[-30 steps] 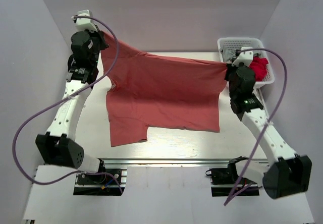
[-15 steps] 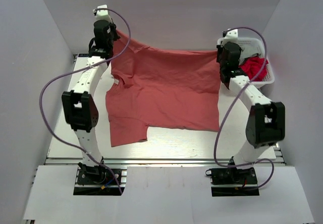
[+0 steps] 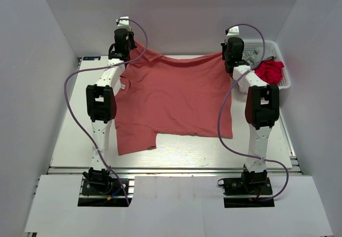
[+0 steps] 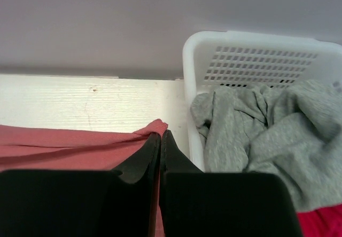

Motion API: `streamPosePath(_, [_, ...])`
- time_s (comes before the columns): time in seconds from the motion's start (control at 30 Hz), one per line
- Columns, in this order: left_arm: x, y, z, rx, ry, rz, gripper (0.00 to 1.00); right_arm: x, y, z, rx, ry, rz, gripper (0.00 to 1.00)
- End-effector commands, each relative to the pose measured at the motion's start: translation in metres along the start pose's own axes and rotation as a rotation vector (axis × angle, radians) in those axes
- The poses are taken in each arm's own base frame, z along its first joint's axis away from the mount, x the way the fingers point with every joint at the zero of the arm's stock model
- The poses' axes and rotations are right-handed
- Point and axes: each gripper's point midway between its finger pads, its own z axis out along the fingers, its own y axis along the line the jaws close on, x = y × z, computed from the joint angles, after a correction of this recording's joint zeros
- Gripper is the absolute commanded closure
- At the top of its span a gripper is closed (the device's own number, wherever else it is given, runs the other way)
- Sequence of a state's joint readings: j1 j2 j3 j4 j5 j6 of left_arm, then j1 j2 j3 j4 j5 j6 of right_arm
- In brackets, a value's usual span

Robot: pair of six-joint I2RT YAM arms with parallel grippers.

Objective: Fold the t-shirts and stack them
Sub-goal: Flatten out the tshirt, then fold the flattened tshirt in 1/3 of the way

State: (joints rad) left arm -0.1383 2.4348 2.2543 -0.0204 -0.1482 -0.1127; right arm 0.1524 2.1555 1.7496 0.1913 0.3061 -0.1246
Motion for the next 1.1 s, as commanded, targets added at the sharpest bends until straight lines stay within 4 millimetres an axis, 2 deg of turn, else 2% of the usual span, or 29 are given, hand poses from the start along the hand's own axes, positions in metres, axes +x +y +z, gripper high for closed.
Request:
streamPosePath(0.0, [-0.045, -0.006, -0.002, 0.042, -0.112, -0.003, 1.0, -0.037, -0.005, 0.007, -0.016, -0.088, 0.001, 1.0])
streamPosePath(0.03, [-0.035, -0.008, 0.001, 0.057, -0.096, 0.0, 1.0, -0.03, -0.005, 0.011, -0.014, -0.077, -0.001, 1.0])
streamPosePath(0.2, [-0.047, -0.007, -0.008, 0.048, -0.096, 0.0, 1.0, -0.031, -0.008, 0.005, -0.011, -0.064, -0.003, 1.0])
streamPosePath(0.23, [-0.036, -0.005, -0.01, 0.045, -0.069, 0.003, 1.0, -0.029, -0.015, 0.002, -0.001, -0.06, 0.005, 1.0])
streamPosePath(0.27, [-0.037, -0.005, -0.015, 0.045, -0.062, -0.005, 1.0, -0.032, -0.009, -0.003, -0.017, -0.065, 0.004, 1.0])
streamPosePath(0.3, [-0.039, -0.004, -0.025, 0.044, -0.051, -0.015, 1.0, -0.024, -0.008, -0.005, -0.024, -0.05, 0.009, 1.0])
streamPosePath(0.37, [-0.036, -0.002, -0.037, 0.041, -0.024, -0.011, 1.0, -0.031, -0.007, -0.016, -0.041, -0.06, 0.02, 1.0])
streamPosePath(0.4, [-0.015, 0.001, -0.043, 0.035, 0.024, -0.015, 1.0, -0.029, -0.006, -0.021, -0.05, -0.052, 0.021, 1.0])
streamPosePath(0.43, [-0.031, 0.003, -0.054, 0.022, 0.003, -0.028, 1.0, -0.031, -0.006, -0.023, -0.051, -0.055, 0.027, 1.0])
streamPosePath(0.53, [-0.012, 0.012, -0.071, -0.017, 0.09, -0.024, 1.0, -0.023, -0.006, -0.035, -0.063, -0.024, 0.031, 1.0])
streamPosePath(0.57, [-0.02, 0.015, -0.083, -0.03, 0.096, -0.022, 1.0, -0.028, -0.007, -0.043, -0.067, -0.031, 0.035, 1.0])
streamPosePath(0.6, [-0.009, 0.019, -0.089, -0.048, 0.125, -0.025, 1.0, -0.021, -0.007, -0.045, -0.069, -0.016, 0.03, 1.0])
streamPosePath(0.67, [-0.008, 0.023, -0.108, -0.064, 0.156, -0.028, 1.0, -0.023, -0.01, -0.055, -0.069, -0.011, 0.033, 1.0])
streamPosePath(0.73, [-0.006, 0.026, -0.121, -0.081, 0.179, -0.05, 1.0, -0.011, -0.008, -0.061, -0.078, 0.015, 0.029, 1.0])
streamPosePath(0.77, [0.011, 0.029, -0.129, -0.087, 0.219, -0.044, 1.0, -0.013, -0.01, -0.064, -0.078, 0.012, 0.033, 1.0])
streamPosePath(0.8, [0.001, 0.024, -0.139, -0.077, 0.204, -0.056, 1.0, -0.008, -0.011, -0.069, -0.081, 0.021, 0.034, 1.0])
streamPosePath(0.9, [0.018, 0.029, -0.158, -0.102, 0.274, -0.075, 1.0, -0.01, -0.011, -0.08, -0.089, 0.028, 0.041, 1.0])
streamPosePath(0.93, [0.014, 0.029, -0.166, -0.106, 0.275, -0.097, 1.0, -0.001, -0.007, -0.083, -0.099, 0.053, 0.04, 1.0])
streamPosePath(1.0, [0.026, 0.031, -0.179, -0.119, 0.326, -0.107, 1.0, -0.004, -0.014, -0.091, -0.08, 0.049, 0.046, 1.0])
streamPosePath(1.07, [0.028, 0.028, -0.195, -0.12, 0.346, -0.131, 1.0, 0.009, -0.014, -0.096, -0.081, 0.075, 0.04, 1.0])
